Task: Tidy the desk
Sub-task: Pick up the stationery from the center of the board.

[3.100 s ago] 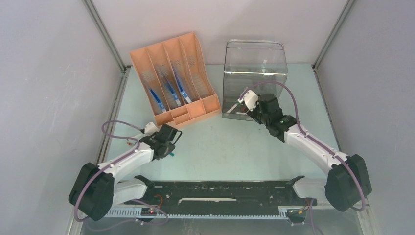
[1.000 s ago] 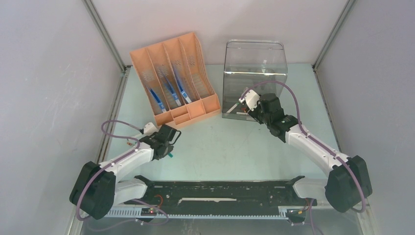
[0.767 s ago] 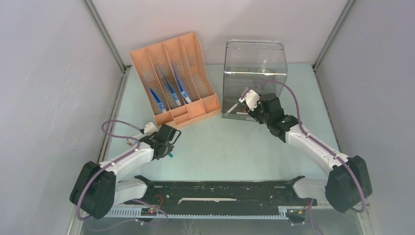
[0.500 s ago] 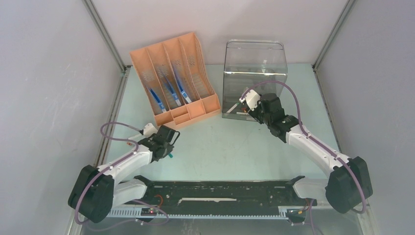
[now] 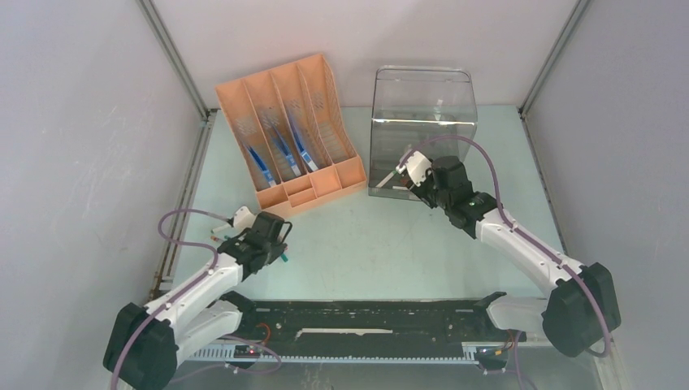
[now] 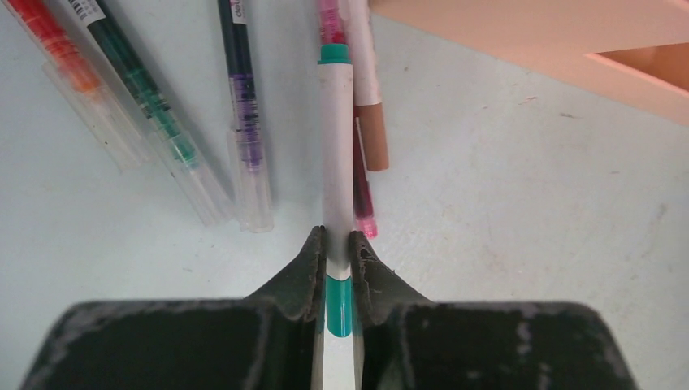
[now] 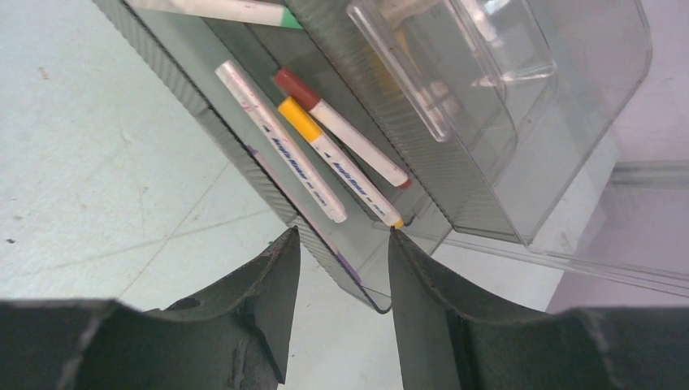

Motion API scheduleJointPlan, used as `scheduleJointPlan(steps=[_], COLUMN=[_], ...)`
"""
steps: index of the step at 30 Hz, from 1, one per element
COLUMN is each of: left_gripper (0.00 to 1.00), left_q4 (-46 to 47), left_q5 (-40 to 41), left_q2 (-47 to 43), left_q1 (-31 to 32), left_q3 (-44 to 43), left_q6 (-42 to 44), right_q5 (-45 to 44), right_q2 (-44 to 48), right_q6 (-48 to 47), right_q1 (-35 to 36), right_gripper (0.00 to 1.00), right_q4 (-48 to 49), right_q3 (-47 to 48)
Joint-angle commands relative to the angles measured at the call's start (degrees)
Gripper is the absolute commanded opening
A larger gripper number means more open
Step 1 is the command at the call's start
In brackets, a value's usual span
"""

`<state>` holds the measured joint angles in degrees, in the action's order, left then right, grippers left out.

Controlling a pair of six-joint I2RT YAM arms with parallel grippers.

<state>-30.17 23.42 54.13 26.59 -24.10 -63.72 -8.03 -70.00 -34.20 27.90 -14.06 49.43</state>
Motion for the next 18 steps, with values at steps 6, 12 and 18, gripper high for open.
scheduleJointPlan(steps=[6,12,18], left_gripper=[0.00,0.00,0.00], left_q4=[4.8,12.7,26.6], left_q5=[-5.3,-12.4,-22.6], left_q2=[-7.9,-12.6,-15.8], left_q1=[-0.3,-0.3,-0.2], left_q3=[2.2,5.2,9.3], left_q6=[6.4,11.0,14.2], right_q5=[5.0,13.0,21.6], right_q2=[1.9,1.3,1.4], right_q6=[0.9,4.1,7.6], right_q1=[5.1,6.3,6.9], right_gripper=[0.52,0.52,0.52], right_q4=[-1.3,-6.2,-9.7], right_q3=[0.8,3.7,6.3])
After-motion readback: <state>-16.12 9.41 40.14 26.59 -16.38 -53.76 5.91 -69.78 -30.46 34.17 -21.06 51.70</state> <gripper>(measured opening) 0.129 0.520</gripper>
